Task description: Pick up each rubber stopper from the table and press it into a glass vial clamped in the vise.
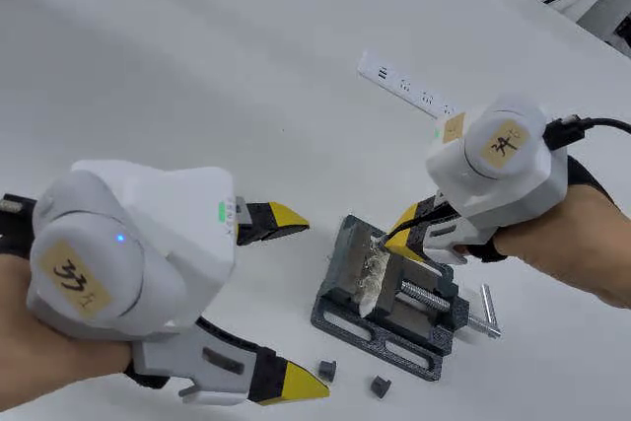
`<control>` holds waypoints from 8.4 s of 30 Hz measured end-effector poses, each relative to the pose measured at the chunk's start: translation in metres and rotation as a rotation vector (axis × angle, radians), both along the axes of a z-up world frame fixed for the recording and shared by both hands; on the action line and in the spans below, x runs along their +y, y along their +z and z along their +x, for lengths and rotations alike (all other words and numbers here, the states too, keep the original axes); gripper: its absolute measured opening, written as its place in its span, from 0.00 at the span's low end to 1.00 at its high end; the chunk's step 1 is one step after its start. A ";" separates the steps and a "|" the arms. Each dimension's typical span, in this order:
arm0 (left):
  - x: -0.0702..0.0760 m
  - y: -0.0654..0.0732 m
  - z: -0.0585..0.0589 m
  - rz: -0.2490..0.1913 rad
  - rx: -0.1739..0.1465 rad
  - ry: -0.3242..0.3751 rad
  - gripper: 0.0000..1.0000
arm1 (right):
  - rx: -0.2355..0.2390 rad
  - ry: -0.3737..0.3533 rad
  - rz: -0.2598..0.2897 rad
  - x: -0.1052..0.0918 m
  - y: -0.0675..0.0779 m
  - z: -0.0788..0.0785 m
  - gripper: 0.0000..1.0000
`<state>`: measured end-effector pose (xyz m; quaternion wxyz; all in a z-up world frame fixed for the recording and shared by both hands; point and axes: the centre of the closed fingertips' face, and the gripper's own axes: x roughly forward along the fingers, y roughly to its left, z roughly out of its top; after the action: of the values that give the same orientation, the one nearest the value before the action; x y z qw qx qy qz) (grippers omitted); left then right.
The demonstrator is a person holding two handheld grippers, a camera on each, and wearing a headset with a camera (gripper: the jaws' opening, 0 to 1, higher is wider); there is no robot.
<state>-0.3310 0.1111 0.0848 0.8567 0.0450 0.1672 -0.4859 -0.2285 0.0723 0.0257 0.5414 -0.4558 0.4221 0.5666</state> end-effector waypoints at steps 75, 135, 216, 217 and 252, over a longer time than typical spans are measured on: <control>0.007 0.009 0.001 0.023 -0.009 0.010 0.72 | -0.119 0.069 0.113 0.000 0.001 -0.003 0.00; -0.001 0.016 -0.025 0.138 0.003 -0.041 0.69 | -0.087 -0.259 0.449 -0.043 0.054 -0.031 0.28; -0.058 -0.105 -0.016 0.532 0.238 -0.234 0.12 | -0.054 -0.505 0.746 -0.172 0.026 -0.123 0.79; -0.058 -0.105 -0.016 0.533 0.238 -0.236 0.11 | -0.054 -0.506 0.747 -0.172 0.026 -0.123 0.79; -0.059 -0.117 -0.012 0.549 0.248 -0.231 0.06 | -0.052 -0.500 0.743 -0.168 0.031 -0.122 0.76</control>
<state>-0.3429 0.0521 -0.0317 0.7249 0.2338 0.3889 -0.5182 -0.3509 -0.0960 0.0563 0.7991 -0.1282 0.2735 0.5199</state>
